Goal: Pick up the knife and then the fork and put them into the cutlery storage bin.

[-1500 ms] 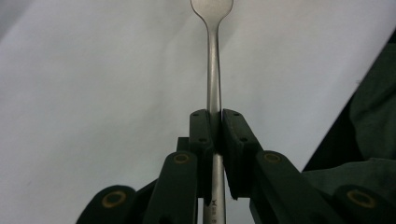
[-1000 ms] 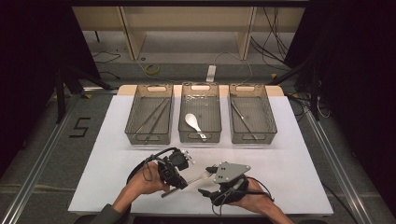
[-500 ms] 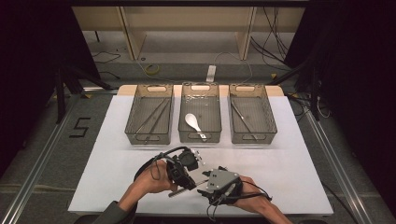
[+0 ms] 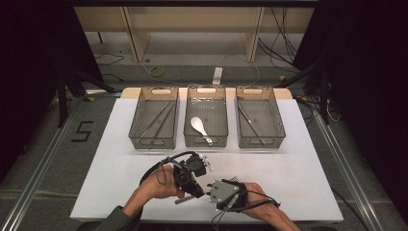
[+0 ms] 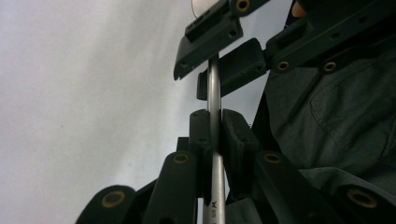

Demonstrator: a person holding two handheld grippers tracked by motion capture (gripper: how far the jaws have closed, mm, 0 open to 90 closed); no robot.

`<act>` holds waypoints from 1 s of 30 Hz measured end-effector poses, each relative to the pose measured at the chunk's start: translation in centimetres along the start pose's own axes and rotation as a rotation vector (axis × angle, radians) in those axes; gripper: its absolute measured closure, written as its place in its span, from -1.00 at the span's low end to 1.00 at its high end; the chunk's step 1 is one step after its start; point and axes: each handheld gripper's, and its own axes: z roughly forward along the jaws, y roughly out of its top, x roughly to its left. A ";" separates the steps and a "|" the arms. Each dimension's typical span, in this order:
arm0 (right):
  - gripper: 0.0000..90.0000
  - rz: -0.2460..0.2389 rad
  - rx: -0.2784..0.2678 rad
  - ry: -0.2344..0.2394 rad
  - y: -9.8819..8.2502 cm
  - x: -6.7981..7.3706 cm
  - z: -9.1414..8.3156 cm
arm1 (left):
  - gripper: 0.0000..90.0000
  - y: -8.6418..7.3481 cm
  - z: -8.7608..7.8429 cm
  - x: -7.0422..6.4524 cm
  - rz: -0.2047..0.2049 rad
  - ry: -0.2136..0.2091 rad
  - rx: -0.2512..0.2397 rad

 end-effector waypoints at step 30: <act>0.96 0.143 0.071 -0.068 -2.7 -3.4 -1.4 | -0.55 -3.1 -3.5 2.4 -0.140 0.222 -0.438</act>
